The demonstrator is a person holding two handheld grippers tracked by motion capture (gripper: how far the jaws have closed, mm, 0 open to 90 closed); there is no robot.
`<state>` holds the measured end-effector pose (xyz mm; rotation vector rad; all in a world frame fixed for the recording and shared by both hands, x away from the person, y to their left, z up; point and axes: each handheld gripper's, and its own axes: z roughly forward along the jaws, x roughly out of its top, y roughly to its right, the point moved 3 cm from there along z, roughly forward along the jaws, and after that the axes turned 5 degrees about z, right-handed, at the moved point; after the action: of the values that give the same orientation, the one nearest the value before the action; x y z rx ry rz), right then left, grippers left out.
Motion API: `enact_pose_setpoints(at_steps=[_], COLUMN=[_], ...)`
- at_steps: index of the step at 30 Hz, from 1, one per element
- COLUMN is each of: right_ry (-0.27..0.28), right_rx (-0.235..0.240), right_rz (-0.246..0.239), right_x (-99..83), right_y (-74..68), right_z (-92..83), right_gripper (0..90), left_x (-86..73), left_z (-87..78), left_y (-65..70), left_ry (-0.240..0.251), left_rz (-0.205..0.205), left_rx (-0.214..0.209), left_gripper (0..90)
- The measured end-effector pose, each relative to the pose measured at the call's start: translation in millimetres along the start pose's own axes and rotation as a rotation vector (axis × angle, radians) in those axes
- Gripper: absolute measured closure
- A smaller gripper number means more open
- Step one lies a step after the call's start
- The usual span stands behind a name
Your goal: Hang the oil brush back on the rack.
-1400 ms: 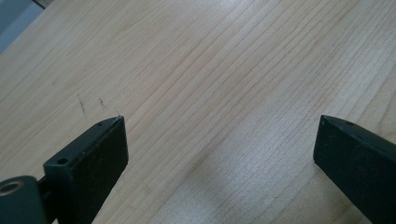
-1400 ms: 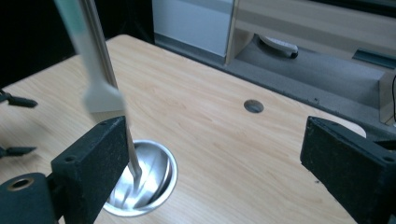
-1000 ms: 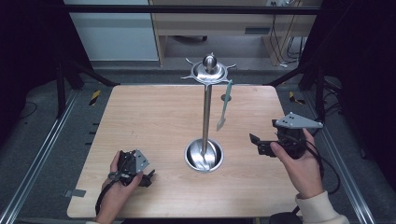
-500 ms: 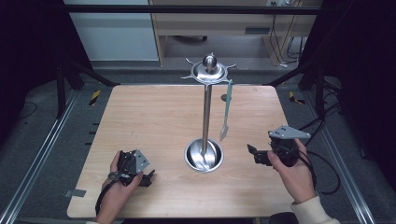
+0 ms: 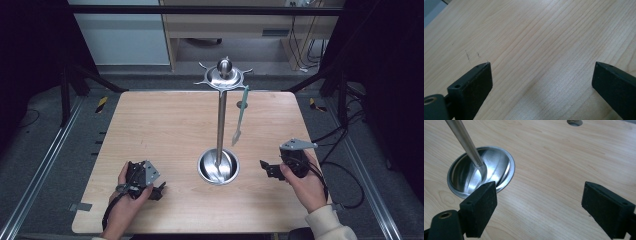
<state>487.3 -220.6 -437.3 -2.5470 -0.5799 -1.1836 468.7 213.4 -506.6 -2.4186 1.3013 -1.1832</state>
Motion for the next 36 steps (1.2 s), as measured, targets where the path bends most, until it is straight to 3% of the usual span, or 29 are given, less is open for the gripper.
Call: enact_pose_setpoints(at_steps=[3, 23, 36], right_ry=[-0.012, -0.079, -0.063], right_rx=[0.003, -0.014, -0.035], right_rz=[-0.015, 0.023, 0.035], right_x=[-3.3, -13.4, -12.3], right_y=[2.0, 16.3, 24.8], right_z=[7.9, 47.2, 67.5], right_gripper=[13.6, 13.6, 14.1], left_x=[0.0, 0.0, 0.2], left_z=[0.0, 0.2, 0.3], left_y=[0.1, 0.7, 1.2], left_ry=[-0.001, 0.000, 0.001], left_rz=[0.002, -0.001, 0.003], left_rx=[0.000, -0.001, 0.000], left_gripper=[2.7, 2.7, 2.7])
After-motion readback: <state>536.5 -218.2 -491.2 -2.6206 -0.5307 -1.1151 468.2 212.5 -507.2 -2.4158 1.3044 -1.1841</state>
